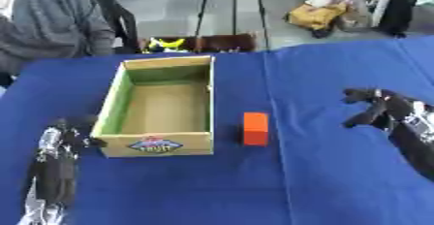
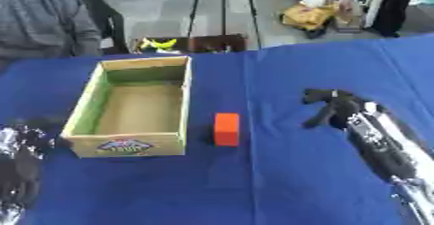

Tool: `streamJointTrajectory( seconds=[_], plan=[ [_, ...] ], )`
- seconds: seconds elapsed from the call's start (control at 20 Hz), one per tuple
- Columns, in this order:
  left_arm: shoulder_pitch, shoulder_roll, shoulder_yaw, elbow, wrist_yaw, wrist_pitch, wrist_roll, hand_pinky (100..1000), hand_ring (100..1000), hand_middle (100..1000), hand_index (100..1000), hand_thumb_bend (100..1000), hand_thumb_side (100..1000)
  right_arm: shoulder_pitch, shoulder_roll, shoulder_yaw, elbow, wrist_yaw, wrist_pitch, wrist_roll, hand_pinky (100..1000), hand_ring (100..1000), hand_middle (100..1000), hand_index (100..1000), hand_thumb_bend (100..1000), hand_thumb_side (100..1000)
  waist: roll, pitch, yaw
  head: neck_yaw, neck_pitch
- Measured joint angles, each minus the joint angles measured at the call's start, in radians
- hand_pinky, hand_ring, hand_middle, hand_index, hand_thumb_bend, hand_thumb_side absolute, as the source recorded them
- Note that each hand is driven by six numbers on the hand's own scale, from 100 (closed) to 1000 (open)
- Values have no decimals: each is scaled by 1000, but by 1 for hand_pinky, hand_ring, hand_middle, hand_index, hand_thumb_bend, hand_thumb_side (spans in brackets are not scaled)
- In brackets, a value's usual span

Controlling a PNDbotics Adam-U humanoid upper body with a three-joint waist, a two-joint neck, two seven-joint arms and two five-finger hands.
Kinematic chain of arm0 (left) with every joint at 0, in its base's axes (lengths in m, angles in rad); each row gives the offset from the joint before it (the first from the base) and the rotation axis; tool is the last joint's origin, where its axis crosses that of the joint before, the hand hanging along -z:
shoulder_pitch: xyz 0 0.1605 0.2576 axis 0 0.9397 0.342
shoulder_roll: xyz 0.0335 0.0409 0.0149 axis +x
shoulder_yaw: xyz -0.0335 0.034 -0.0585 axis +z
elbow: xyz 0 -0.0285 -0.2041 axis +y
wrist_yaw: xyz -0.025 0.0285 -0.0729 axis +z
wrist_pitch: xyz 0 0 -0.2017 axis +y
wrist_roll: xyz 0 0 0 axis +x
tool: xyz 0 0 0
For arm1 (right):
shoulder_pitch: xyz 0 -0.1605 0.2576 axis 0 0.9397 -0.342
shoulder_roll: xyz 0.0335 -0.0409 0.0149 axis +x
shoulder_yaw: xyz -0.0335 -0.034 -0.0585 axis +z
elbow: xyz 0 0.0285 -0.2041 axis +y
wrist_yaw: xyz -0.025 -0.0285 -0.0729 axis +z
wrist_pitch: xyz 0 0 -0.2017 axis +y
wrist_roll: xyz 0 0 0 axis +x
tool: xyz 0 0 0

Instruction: Pick up objects on the table and place them in the box.

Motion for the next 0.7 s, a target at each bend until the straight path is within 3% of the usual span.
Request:
streamJointTrajectory(
  seconds=[0.7],
  plan=[
    [0, 0, 0, 0, 0, 0, 0, 534, 823, 653, 671, 100, 998, 0, 0, 0, 0, 0, 0, 0, 641, 959, 721, 537, 100, 775, -2, 0, 4, 0, 0]
  ],
)
